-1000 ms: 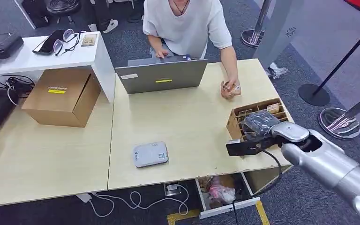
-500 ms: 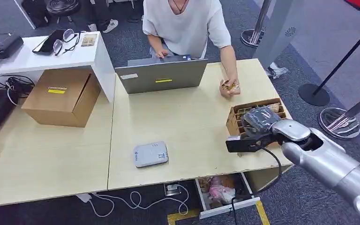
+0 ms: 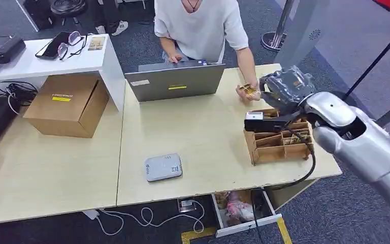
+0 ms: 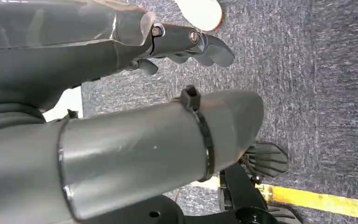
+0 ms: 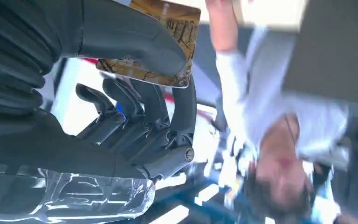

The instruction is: Pass the card to the sensor for recognition and then transmit it.

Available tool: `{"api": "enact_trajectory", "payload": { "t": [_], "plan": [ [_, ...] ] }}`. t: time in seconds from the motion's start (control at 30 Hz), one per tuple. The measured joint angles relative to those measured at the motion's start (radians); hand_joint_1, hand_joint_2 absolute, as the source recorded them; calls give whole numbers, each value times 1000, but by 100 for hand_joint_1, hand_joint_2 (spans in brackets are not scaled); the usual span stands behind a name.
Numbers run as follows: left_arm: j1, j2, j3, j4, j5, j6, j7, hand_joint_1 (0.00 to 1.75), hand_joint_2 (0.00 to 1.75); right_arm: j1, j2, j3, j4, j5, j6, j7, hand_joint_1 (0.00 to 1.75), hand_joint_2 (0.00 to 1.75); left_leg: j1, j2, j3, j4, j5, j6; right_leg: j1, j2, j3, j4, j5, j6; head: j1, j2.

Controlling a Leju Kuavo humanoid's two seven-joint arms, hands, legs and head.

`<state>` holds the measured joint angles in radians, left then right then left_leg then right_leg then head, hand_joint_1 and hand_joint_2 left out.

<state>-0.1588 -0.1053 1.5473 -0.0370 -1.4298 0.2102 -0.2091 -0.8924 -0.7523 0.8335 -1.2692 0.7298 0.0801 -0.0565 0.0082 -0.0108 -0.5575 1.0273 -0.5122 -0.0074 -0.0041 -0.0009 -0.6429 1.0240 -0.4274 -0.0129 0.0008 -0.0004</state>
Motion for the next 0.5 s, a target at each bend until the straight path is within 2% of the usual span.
{"api": "enact_trajectory", "payload": {
  "t": [0.27,0.4,0.5],
  "plan": [
    [2,0,0,0,-22,0,-12,0,0,-62,28,-19,-56,20,-75,-14,175,175,0,0,-1,0,0,0,0,0,0,0,0,0,0,0],
    [0,-2,0,0,-19,10,-13,0,0,-68,69,-37,-66,40,-166,-44,175,175,0,0,0,0,0,0,0,0,0,0,0,0,0,0],
    [-6,-7,0,0,-33,25,2,0,0,-67,128,-47,-59,55,-252,-88,175,175,0,0,0,0,0,0,0,0,0,0,0,0,0,0]
  ]
}}
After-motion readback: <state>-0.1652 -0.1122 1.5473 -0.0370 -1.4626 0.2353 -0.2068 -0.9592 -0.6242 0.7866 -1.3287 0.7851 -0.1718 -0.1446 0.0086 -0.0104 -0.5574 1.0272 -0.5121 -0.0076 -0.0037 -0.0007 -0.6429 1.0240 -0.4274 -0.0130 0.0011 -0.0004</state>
